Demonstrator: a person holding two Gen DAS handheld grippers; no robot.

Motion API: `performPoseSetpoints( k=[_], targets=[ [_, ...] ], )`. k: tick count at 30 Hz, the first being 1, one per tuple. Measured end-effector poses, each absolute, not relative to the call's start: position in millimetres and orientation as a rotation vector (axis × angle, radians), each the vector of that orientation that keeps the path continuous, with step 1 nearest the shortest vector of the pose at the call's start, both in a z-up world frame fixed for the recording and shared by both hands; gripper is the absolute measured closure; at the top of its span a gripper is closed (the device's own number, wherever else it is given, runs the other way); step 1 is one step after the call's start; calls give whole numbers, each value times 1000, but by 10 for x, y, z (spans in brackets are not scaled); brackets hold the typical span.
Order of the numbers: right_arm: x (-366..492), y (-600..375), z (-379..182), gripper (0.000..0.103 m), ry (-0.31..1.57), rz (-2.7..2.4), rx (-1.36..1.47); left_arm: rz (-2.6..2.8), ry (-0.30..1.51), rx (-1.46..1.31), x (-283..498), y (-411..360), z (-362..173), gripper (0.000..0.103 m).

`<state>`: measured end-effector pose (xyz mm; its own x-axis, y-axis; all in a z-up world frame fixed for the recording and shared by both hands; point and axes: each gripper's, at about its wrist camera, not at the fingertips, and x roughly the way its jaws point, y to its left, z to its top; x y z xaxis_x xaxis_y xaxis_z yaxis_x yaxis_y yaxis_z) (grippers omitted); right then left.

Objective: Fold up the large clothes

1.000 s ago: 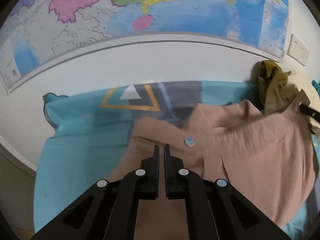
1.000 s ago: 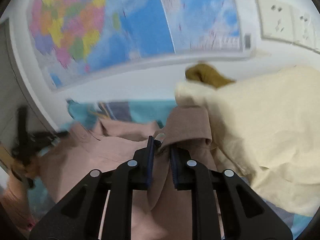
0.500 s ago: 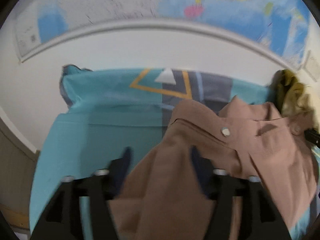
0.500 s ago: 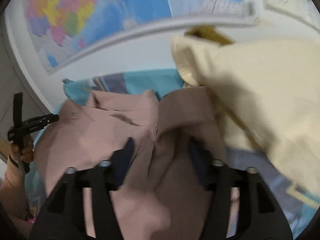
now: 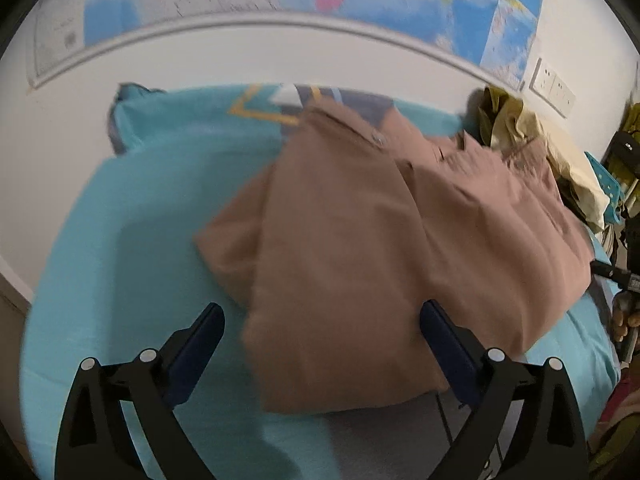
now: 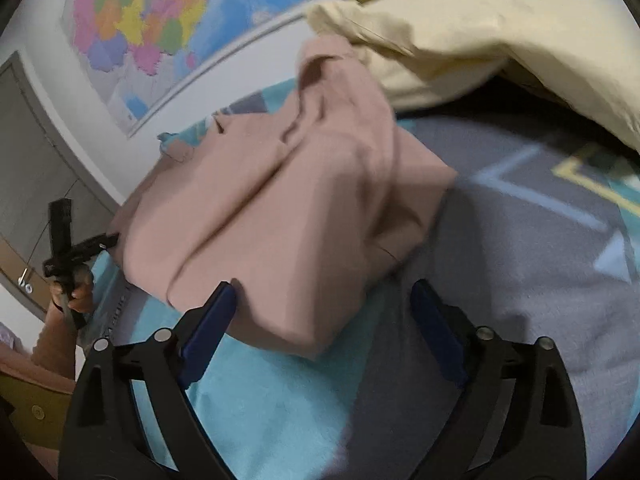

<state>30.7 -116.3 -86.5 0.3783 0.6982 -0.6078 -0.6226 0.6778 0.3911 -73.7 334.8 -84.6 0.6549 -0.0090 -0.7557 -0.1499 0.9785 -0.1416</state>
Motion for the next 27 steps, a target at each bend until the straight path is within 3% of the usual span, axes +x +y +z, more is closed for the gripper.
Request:
performPoseSetpoints(
  k=[1,2,3,4,6,8,13,15,17,18,19,21,24,27],
  targets=[
    [304,-1114,-828,56,817,885,101,63,860,-207,-713,3300,-882,31],
    [314,-1079,-818,66,824,900,98,62,865,-207,-685,3257,-900,38],
    [338,-1047,-801,85,837,891,93,85,859,-200,-671,3227,-886,53],
    [349,-1045,-782,91,843,895,93,91,861,-208,-666,3219,-865,69],
    [286,-1159,-591,98,792,902,119,77,862,-320,-728,3323,-766,81],
    [158,-1389,-275,99,720,841,131,44,850,-440,-865,3456,-642,85],
    [-85,-1762,0,99,679,822,138,-43,855,-482,-1172,3355,-552,83],
    [-16,-1649,-267,98,803,787,55,32,953,-424,-1143,3290,-786,78],
    [40,-1531,-521,94,891,717,-29,66,951,-417,-1151,3304,-891,66],
    [68,-1518,-599,86,917,712,-36,102,935,-411,-1173,3325,-870,53],
    [74,-1529,-592,74,914,685,-46,159,912,-386,-1204,3336,-798,47],
    [41,-1631,-394,61,835,631,-24,188,853,-339,-1277,3338,-642,43],
    [-18,-1677,-66,54,707,628,11,206,771,-249,-1298,3280,-367,28],
    [11,-1405,44,53,677,729,-15,193,758,-136,-1041,3110,-229,24]
  ],
)
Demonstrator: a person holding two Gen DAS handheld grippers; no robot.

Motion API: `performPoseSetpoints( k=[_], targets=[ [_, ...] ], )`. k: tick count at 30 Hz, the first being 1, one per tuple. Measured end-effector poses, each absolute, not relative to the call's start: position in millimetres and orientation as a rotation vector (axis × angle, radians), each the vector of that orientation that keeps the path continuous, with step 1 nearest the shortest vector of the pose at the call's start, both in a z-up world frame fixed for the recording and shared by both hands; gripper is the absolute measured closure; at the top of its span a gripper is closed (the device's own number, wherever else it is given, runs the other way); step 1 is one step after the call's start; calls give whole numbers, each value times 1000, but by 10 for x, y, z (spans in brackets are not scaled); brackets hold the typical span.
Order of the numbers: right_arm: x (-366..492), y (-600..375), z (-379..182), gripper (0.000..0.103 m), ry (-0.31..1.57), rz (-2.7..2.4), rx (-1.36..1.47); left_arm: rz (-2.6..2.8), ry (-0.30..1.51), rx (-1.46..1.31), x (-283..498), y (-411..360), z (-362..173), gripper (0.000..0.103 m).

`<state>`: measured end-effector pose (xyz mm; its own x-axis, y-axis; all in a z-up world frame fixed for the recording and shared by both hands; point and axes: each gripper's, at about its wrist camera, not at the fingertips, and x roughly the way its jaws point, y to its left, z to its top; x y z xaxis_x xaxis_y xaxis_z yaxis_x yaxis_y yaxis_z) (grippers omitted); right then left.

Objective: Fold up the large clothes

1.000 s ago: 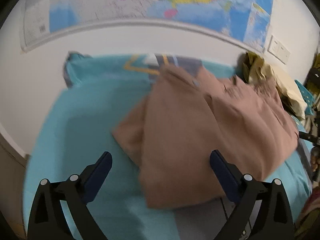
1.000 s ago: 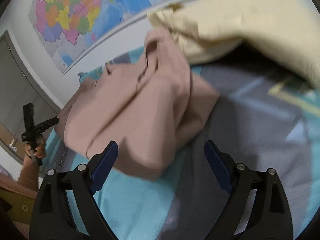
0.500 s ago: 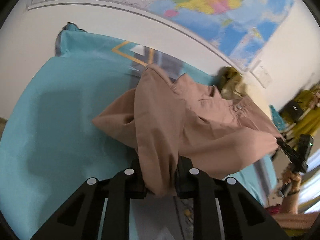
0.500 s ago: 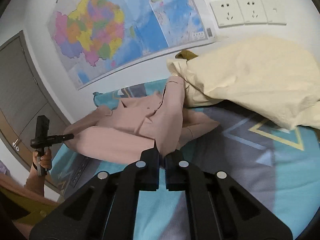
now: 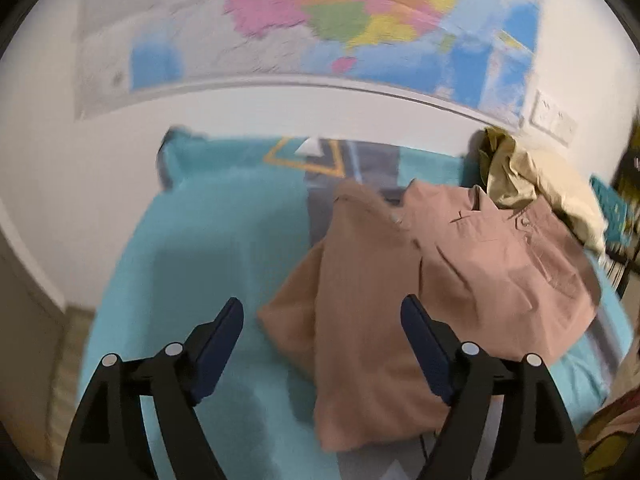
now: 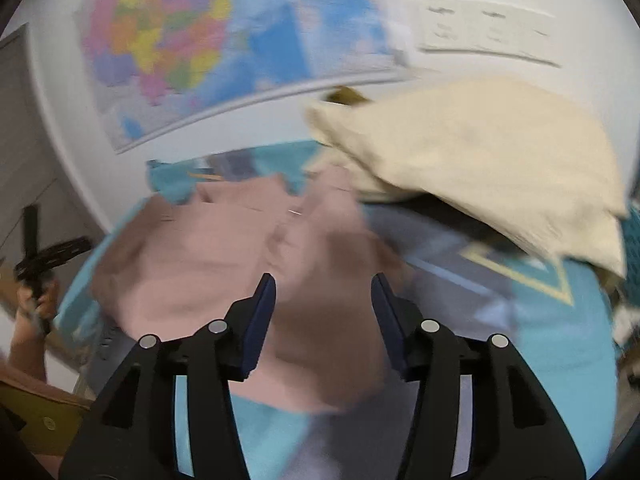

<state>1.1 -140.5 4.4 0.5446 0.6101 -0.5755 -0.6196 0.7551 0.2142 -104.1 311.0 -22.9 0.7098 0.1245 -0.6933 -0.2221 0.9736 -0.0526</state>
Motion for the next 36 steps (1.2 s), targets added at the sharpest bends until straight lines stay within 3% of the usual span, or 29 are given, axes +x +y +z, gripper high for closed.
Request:
performPoseSetpoints(
  k=[6,8,9,10,12,19,26,36],
  targets=[
    [302,-526,-248,55,785,816,-162,168,896,-91,-328,3015,-508,27],
    [442,-348,-382,71,835,810,-180,182,955,-98,-145,3046,-662,44],
    [541,-269,-469,87,861,811,-192,186,978,-102,-103,3066,-734,59],
    [593,-210,-516,96,873,811,-197,174,995,-122,-49,3089,-796,75],
    [623,-129,-507,101,854,815,-214,141,990,-148,-28,3111,-835,97],
    [662,26,-27,101,657,848,-141,153,855,-291,-215,3432,-530,100],
    [960,196,-537,101,838,827,-162,198,919,-237,-77,3381,-726,99],
    [885,97,-516,100,829,836,-148,258,873,-137,-141,3212,-613,92]
  ],
)
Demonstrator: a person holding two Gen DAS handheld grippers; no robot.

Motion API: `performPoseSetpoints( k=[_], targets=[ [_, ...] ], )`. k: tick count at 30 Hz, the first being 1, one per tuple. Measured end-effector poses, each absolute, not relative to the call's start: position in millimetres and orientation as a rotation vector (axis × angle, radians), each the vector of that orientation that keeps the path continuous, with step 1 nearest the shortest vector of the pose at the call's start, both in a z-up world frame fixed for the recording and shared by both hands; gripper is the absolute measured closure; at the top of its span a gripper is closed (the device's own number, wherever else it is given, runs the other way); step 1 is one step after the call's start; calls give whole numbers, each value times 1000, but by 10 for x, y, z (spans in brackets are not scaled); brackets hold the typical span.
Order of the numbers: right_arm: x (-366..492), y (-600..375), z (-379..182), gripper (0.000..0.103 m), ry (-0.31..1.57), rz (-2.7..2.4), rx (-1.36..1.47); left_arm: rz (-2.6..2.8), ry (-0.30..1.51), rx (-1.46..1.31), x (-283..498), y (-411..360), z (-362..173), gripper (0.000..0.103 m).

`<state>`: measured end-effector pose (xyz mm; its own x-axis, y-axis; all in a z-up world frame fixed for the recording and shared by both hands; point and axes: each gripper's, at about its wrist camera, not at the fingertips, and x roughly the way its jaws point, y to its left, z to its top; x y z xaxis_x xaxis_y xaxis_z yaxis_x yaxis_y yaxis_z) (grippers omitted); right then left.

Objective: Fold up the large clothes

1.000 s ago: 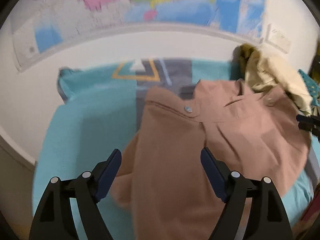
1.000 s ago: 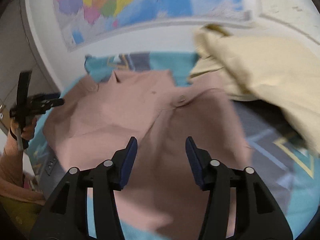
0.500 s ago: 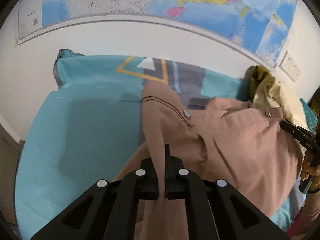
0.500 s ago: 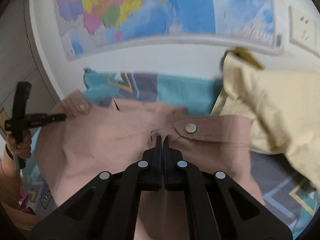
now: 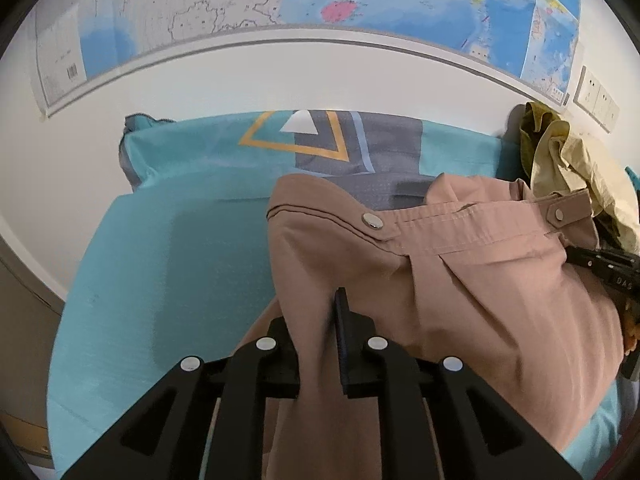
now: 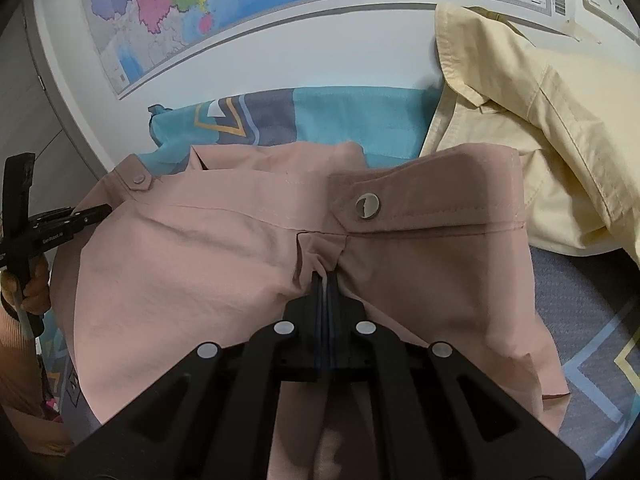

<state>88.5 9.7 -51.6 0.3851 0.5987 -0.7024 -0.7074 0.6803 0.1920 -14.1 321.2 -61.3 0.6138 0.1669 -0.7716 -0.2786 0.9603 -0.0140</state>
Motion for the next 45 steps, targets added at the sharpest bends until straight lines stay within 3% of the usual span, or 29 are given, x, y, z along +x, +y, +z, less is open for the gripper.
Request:
performPoseSetpoints(
  k=[9,14,16,17,20,22,28,35,41,45],
  targets=[
    [968,165,-397,100,808,832,-145,280,857,-99,-167,3160,-553,86],
    [1085,309,-542,100,841,799,-199,288,860,-103,-166,3185,-564,70],
    [1115,336,-586,101,868,799,-207,277,870,-110,-155,3206,-601,56],
    [1104,328,-562,100,861,795,-206,290,875,-102,-147,3213,-627,56],
    [1030,254,-469,73,851,790,-187,332,912,-91,-125,3282,-752,54],
    [863,163,-323,56,791,789,-185,344,923,-129,-154,3368,-802,44],
    [142,242,-98,52,676,975,-305,365,895,-214,-317,3545,-748,41],
    [204,595,-639,53,807,987,-390,385,935,-164,-271,3486,-851,34],
    [43,518,-248,50,729,1015,-332,375,852,-236,-633,3504,-675,32],
    [-515,701,-12,30,604,1182,-460,368,803,-289,-1039,3520,-560,25]
  ],
)
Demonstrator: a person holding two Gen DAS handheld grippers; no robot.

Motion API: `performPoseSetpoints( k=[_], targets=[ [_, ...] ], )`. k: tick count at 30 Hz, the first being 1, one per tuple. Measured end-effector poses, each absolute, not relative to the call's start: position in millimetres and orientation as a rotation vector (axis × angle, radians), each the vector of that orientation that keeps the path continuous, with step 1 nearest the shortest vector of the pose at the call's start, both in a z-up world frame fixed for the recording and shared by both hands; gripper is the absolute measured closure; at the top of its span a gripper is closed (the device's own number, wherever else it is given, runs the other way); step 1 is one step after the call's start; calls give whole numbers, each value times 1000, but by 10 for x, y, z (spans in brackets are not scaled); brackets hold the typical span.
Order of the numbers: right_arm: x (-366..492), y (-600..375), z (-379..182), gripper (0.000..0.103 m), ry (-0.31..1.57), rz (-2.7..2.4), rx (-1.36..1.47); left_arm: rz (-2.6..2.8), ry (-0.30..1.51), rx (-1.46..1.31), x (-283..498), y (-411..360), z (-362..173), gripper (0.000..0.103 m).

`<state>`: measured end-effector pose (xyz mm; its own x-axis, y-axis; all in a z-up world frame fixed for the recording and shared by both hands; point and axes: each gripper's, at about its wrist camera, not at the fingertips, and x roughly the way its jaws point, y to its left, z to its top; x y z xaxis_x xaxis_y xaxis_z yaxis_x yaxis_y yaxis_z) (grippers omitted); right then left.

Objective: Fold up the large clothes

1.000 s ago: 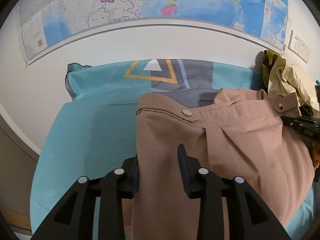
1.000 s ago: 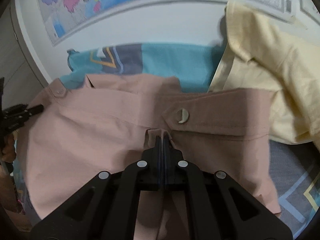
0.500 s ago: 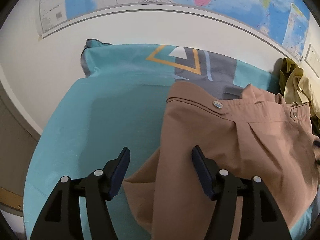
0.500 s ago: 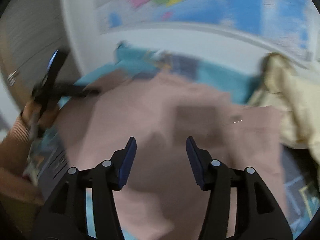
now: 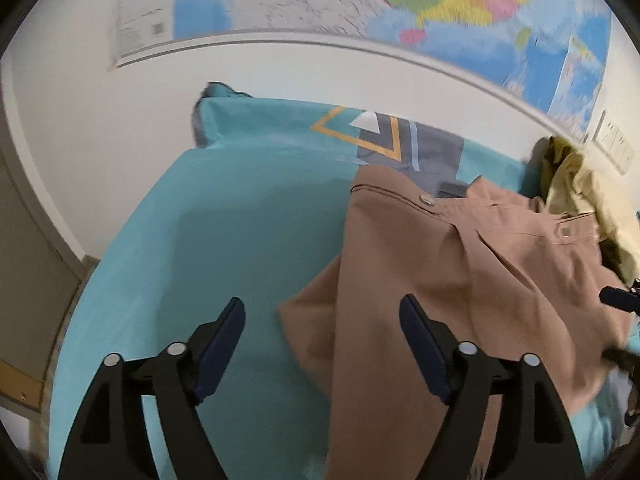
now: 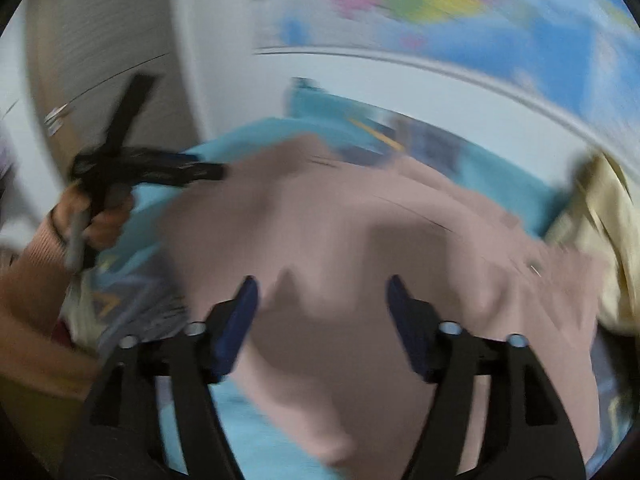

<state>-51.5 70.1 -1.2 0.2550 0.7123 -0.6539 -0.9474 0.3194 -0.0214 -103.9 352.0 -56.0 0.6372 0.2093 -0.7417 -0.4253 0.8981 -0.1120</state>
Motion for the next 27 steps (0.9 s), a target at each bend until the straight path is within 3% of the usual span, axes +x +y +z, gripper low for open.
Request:
performPoseSetpoints(
  k=[1,9,13,14,17,18,24,27],
  targets=[
    [-632,754,-10,26,576,1208,-493,364,797,-304,-1112,3516,-550,24],
    [-1058,1245,-456,27,540,1264,-758,295,807,-407,-1712,3273,-659,22],
    [-1113,1285,-687,37,480,1176,-878,217,828,-490,-1855,3139,-749,22],
    [-1112,1270,-708,41,476,1180,-866,192,835,-511,-1861,3115,-778,22],
    [-946,1278,-649,79,520,1182,-779,104,865,-553,-1815,2948,-886,22],
    [-886,1272,-582,91,550,1207,-729,103,861,-538,-1784,2884,-897,17],
    [-732,1227,-341,92,627,1244,-571,-15,811,-662,-1457,2862,-941,16],
    [-723,1197,-347,87,657,1255,-544,-41,761,-769,-1288,2949,-991,16]
  ],
)
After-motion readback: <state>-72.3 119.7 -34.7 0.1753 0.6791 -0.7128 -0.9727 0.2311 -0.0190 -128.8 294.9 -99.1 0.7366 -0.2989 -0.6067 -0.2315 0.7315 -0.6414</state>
